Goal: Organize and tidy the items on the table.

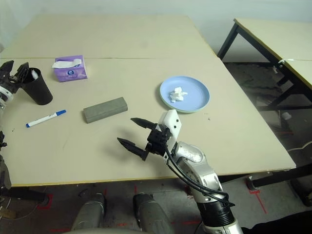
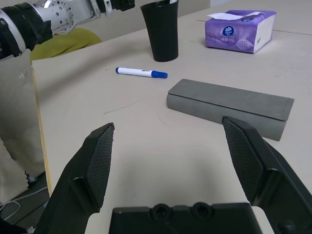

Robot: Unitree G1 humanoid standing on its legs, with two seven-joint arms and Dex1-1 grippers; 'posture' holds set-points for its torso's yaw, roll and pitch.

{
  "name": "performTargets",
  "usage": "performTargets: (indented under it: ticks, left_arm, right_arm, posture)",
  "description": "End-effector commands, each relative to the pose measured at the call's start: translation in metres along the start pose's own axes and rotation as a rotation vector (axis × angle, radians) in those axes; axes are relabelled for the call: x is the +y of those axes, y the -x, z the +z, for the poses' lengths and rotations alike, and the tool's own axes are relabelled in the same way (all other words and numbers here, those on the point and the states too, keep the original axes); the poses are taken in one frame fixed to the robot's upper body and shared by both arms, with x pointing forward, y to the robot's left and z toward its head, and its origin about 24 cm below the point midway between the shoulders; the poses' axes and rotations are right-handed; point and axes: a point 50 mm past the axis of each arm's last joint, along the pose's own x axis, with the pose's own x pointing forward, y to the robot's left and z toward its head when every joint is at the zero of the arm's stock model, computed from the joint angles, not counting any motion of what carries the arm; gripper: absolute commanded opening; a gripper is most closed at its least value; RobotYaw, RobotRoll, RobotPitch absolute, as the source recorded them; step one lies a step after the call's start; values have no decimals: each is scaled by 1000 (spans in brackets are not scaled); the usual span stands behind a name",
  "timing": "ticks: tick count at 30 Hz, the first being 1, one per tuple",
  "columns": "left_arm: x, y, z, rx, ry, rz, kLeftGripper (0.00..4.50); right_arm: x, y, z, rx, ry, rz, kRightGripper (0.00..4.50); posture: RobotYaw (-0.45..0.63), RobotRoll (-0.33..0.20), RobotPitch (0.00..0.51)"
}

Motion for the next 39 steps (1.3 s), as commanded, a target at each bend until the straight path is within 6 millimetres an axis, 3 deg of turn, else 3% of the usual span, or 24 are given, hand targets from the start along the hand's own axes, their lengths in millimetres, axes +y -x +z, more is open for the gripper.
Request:
performTargets:
  ticks: [1, 6, 10, 16, 22, 25, 29, 35, 39]
  left_arm:
    - [7, 4, 1, -6, -5, 17, 4486]
    - [12, 5, 14, -30, -33, -5, 4486]
    - [19, 10, 35, -36, -88, -97, 4486]
    - [11, 28, 72, 100, -213, -503, 4486]
    - [-13, 46, 105, 264, -255, -878, 4486]
    - [-27, 56, 95, 401, -272, -1017, 4486]
    - [-28, 67, 61, 631, -267, -1043, 4486]
    - [-18, 70, 20, 816, -279, -943, 4486]
    - [-8, 60, 6, 820, -318, -821, 4486]
  right_arm:
    - [3, -3, 0, 3, -7, 22, 4500]
    - [1, -5, 0, -5, -10, 18, 4500]
    - [-1, -6, 2, -9, -6, 18, 4500]
    - [-6, -6, 2, -12, -2, 14, 4500]
    - [-4, -13, -3, -14, -8, 44, 4500]
    - [-3, -16, -5, -17, -7, 55, 4500]
    - [-2, -19, -5, -23, -6, 60, 4500]
    - [1, -18, -7, -11, 5, 61, 4500]
    - [6, -18, -8, -11, 0, 61, 4500]
  posture:
    - [-26, 0, 149]
    - [-18, 0, 148]
    - [-20, 0, 147]
    - [7, 0, 155]
    - [25, 0, 157]
    - [22, 0, 157]
    - [1, 0, 159]
    - [-23, 0, 157]
    - [-33, 0, 152]
